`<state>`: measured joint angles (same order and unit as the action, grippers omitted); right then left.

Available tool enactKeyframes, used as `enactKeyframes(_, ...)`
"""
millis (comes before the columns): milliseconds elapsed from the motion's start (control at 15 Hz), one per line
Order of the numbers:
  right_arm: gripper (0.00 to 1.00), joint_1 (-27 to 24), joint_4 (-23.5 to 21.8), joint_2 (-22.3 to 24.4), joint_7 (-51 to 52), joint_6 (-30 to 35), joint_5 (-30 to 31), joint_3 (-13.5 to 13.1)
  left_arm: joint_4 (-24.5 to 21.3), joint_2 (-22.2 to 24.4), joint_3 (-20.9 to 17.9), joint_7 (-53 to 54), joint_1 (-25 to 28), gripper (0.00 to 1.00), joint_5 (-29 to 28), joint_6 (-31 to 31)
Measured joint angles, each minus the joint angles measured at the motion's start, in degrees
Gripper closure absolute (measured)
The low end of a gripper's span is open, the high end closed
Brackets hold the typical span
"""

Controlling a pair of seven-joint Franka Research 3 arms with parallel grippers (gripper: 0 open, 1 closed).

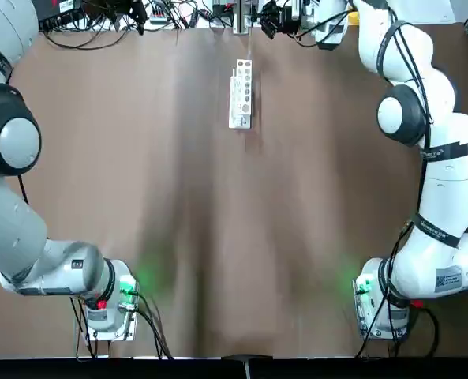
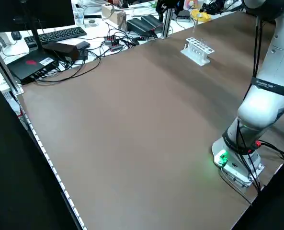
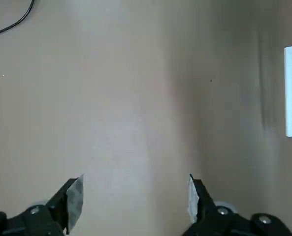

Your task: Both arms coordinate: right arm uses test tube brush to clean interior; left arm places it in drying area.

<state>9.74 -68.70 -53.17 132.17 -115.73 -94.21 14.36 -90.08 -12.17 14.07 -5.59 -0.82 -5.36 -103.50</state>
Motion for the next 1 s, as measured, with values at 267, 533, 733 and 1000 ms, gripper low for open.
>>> enactKeyframes(267,0.98,-0.7,0.0,0.0,0.0,1.5,-0.4,0.0,0.0,0.0,0.0,0.0,-0.1,0.00,0.0,0.0)
enactKeyframes(533,0.98,-1.1,0.0,0.0,0.0,3.2,-0.4,0.0,0.0,0.0,0.0,0.0,-0.4,0.00,0.0,0.0)
enactKeyframes(733,0.98,-1.4,0.0,0.0,0.0,4.2,-0.4,0.0,0.0,-0.1,0.0,0.0,-0.4,0.00,-0.5,0.0)
enactKeyframes(1000,0.98,-1.1,0.0,-0.1,0.0,4.3,-0.4,0.0,0.0,-0.4,0.0,0.0,-0.4,0.00,-0.7,0.0)
